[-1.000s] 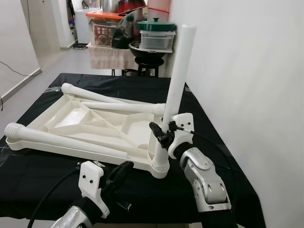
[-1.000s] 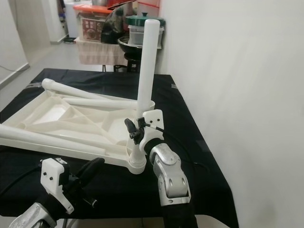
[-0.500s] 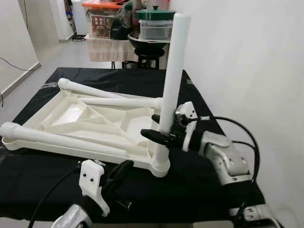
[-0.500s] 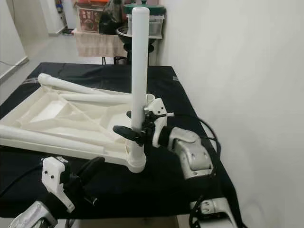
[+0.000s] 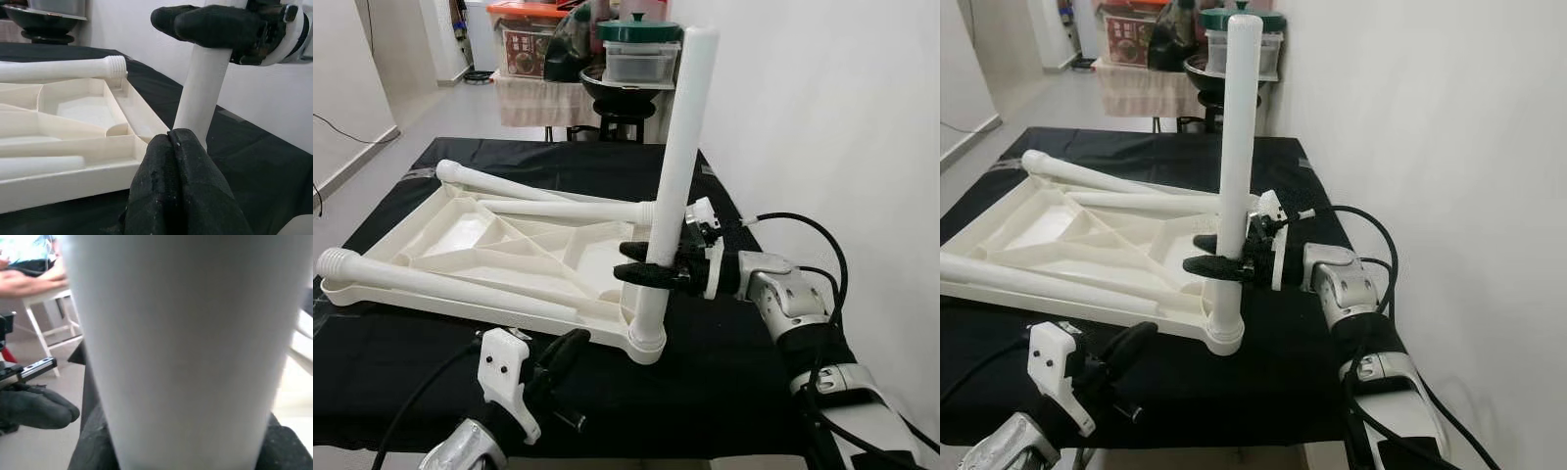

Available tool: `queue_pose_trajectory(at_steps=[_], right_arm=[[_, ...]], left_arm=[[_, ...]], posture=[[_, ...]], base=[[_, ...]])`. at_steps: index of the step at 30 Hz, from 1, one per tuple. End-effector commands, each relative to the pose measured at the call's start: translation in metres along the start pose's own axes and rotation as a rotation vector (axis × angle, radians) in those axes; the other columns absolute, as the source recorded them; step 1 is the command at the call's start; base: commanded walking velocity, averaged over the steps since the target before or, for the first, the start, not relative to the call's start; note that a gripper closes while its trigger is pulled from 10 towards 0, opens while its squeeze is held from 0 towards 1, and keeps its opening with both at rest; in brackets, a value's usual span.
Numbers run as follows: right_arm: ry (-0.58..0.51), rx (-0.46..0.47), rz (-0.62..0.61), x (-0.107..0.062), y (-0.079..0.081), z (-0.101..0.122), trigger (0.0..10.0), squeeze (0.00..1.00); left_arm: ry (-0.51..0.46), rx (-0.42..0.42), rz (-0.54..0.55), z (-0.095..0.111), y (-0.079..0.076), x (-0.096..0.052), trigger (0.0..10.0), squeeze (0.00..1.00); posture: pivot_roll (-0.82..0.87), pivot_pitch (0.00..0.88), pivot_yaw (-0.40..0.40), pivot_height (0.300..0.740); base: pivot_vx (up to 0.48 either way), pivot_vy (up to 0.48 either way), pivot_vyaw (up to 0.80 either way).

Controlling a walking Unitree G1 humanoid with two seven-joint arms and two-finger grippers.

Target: Building children table

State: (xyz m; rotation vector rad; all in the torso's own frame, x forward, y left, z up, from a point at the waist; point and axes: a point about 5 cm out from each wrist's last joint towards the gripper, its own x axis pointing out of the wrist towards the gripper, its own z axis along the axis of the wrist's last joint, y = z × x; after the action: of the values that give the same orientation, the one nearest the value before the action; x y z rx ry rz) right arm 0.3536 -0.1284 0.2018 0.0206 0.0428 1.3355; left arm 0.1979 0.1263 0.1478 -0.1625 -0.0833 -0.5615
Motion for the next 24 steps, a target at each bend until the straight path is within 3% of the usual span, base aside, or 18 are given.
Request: queue_pose_trajectory(at_steps=[1, 5, 7, 8, 9, 10, 11, 12, 13, 14, 16, 19, 20, 22, 23, 24], right_arm=[[-0.007, 0.028, 0.012, -0.003, 0.001, -0.006, 0.0, 0.00], [-0.002, 0.006, -0.058, -0.007, 0.010, -0.017, 0.0, 0.00], [0.003, 0.015, -0.208, 0.003, 0.023, -0.031, 0.0, 0.00], [-0.092, 0.081, -0.554, 0.019, 0.025, -0.039, 0.0, 0.00], [-0.123, 0.229, -0.853, 0.023, 0.034, -0.054, 0.0, 0.00], [-0.123, 0.229, -0.853, 0.023, 0.034, -0.054, 0.0, 0.00], [-0.058, 0.261, -0.953, 0.027, 0.051, -0.069, 0.0, 0.00], [-0.058, 0.261, -0.953, 0.027, 0.051, -0.069, 0.0, 0.00], [0.016, 0.109, -0.890, 0.038, 0.064, -0.066, 0.0, 0.00], [0.016, 0.109, -0.890, 0.038, 0.064, -0.066, 0.0, 0.00], [0.045, 0.109, -0.773, 0.042, 0.063, -0.069, 0.0, 0.00], [0.029, 0.133, -0.762, 0.042, 0.059, -0.069, 0.0, 0.00], [0.030, 0.157, -0.775, 0.040, 0.057, -0.070, 3.8, 0.00], [0.040, 0.152, -0.779, 0.040, 0.057, -0.070, 3.8, 0.00], [0.009, 0.149, -0.733, 0.042, 0.061, -0.064, 10.0, 0.00], [-0.011, 0.146, -0.696, 0.043, 0.063, -0.060, 10.0, 0.45]], left_arm=[[0.011, -0.007, 0.002, -0.002, -0.001, -0.001, 10.0, 0.00], [0.010, -0.010, 0.000, -0.001, -0.002, -0.002, 10.0, 0.00], [0.010, -0.012, -0.002, -0.001, -0.003, -0.003, 10.0, 0.00], [0.010, -0.012, -0.002, 0.000, -0.002, -0.005, 10.0, 0.00], [0.010, -0.011, -0.002, 0.001, -0.002, -0.006, 10.0, 0.00], [0.010, -0.011, -0.002, 0.001, -0.002, -0.006, 10.0, 0.00], [0.009, -0.011, -0.001, 0.002, -0.001, -0.006, 10.0, 0.00], [0.009, -0.011, -0.001, 0.002, -0.001, -0.006, 10.0, 0.00], [0.010, -0.008, 0.001, 0.002, 0.000, -0.007, 10.0, 0.00], [0.010, -0.008, 0.001, 0.002, 0.000, -0.007, 10.0, 0.00], [0.012, -0.008, 0.004, 0.001, 0.000, -0.006, 10.0, 0.00], [0.013, -0.008, 0.004, 0.000, 0.001, -0.006, 10.0, 0.00], [0.012, -0.006, 0.007, 0.000, 0.001, -0.006, 10.0, 0.00], [0.012, -0.004, 0.010, 0.000, 0.001, -0.006, 10.0, 0.00], [0.011, -0.002, 0.011, 0.000, 0.001, -0.006, 10.0, 0.00], [0.011, -0.001, 0.012, -0.001, 0.001, -0.006, 10.0, 0.00]], posture=[[0.03, 0.000, -0.097, 0.740], [0.02, 0.000, -0.100, 0.740], [0.02, 0.000, -0.103, 0.740], [0.01, 0.000, -0.108, 0.740], [0.00, 0.000, -0.097, 0.740], [0.00, 0.000, -0.097, 0.740], [0.00, 0.000, -0.097, 0.740], [0.00, 0.000, -0.097, 0.740], [-0.01, 0.000, -0.087, 0.740], [-0.01, 0.000, -0.087, 0.740], [0.00, 0.000, -0.097, 0.740], [0.01, 0.000, -0.097, 0.740], [0.00, 0.000, -0.098, 0.740], [0.00, 0.000, -0.098, 0.740], [0.00, 0.000, -0.098, 0.740], [0.00, 0.000, -0.095, 0.740]], base=[[0.000, 0.000, 0.00], [0.000, 0.000, 0.00], [0.000, 0.000, 0.00], [0.000, 0.000, 0.00], [0.000, 0.000, 0.00], [0.000, 0.000, 0.00], [0.000, 0.000, 0.00], [0.000, 0.000, 0.00], [0.000, 0.000, 0.00], [0.000, 0.000, 0.00], [0.000, 0.000, 0.00], [0.000, 0.000, 0.00], [0.000, 0.000, 0.00], [0.000, 0.000, 0.00], [0.000, 0.000, 0.00], [0.000, 0.000, 0.00]])
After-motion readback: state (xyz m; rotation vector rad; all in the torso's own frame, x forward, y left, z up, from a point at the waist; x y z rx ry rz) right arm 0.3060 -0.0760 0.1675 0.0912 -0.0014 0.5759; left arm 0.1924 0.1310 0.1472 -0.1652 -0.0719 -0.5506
